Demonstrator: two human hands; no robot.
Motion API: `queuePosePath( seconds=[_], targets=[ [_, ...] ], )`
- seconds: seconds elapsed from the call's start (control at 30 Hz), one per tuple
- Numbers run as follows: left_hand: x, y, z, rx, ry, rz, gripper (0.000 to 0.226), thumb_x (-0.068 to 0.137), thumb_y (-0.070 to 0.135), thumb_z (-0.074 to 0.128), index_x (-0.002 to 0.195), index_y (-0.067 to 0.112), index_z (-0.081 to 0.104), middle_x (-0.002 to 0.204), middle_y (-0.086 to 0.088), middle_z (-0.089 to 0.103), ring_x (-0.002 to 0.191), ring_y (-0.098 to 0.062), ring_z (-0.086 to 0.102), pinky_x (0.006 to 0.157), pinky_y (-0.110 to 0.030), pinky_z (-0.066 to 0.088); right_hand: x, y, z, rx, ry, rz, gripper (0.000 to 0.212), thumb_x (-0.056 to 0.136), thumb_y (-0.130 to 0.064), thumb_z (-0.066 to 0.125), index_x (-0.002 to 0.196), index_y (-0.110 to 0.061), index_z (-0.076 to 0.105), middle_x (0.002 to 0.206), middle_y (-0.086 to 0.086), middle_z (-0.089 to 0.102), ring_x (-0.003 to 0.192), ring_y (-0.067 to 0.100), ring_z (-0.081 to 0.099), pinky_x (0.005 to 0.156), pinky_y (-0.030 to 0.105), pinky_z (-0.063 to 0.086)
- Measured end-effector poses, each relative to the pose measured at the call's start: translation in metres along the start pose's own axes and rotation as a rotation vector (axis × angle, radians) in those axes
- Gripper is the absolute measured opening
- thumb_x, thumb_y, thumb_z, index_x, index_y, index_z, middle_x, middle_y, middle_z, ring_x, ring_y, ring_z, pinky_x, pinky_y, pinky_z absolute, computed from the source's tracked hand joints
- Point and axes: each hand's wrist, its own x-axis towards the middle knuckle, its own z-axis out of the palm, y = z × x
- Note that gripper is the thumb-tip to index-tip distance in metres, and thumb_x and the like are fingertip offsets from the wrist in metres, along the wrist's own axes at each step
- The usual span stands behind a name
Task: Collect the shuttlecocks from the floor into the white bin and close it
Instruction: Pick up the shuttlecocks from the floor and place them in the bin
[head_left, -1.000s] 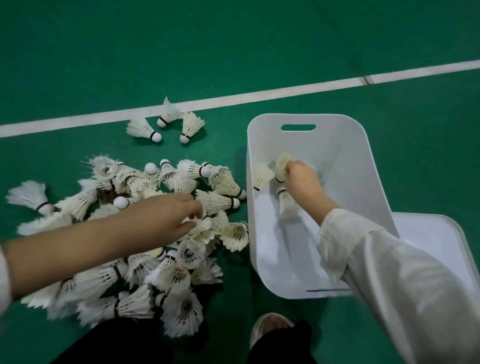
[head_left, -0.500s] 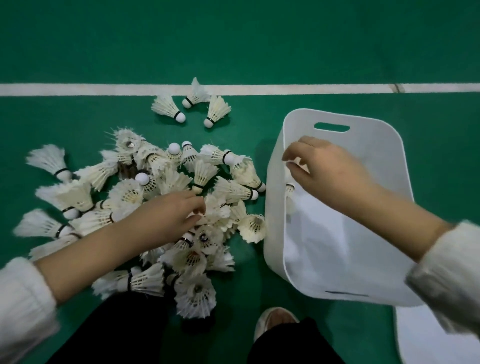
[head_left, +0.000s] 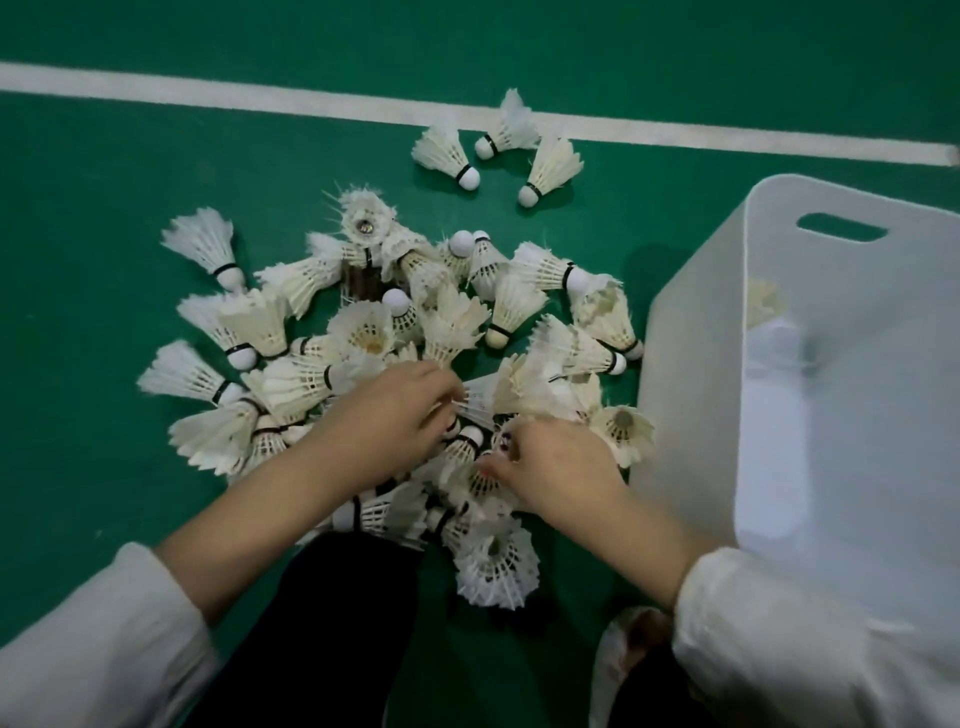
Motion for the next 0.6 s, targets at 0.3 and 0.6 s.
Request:
queuePosePath(
  seconds=[0.3, 0.6],
  targets=[
    [-0.017, -0.024, -0.039, -0.134, 0.243, -0.184, 0.020, 0.093, 0.016, 0.048, 0.107, 0.018, 0.061, 0.100, 0.010, 0.056, 0.088, -0.006, 0.052, 0.076, -0.014, 0.038, 0.009, -0.020, 0.011, 0.259, 0.074, 0.098, 0.051, 0.085, -0.059, 0.045, 0.059, -0.016, 0.039, 0.062, -0.003, 0.040, 0.081, 0.024, 0.048, 0.061, 0.031, 0.037],
    [-0.006, -0.071, -0.031, 0.307, -0.039, -0.236, 0.054, 0.080, -0.009, 0.045, 0.129, 0.015, 0.046, 0.128, -0.003, 0.048, 0.122, -0.019, 0.033, 0.100, -0.031, 0.032, 0.001, -0.020, 0.014, 0.148, 0.172, 0.044, 0.017, 0.092, -0.016, 0.043, 0.096, -0.012, 0.059, 0.080, 0.003, 0.055, 0.099, 0.023, 0.049, 0.071, 0.034, 0.048]
  ],
)
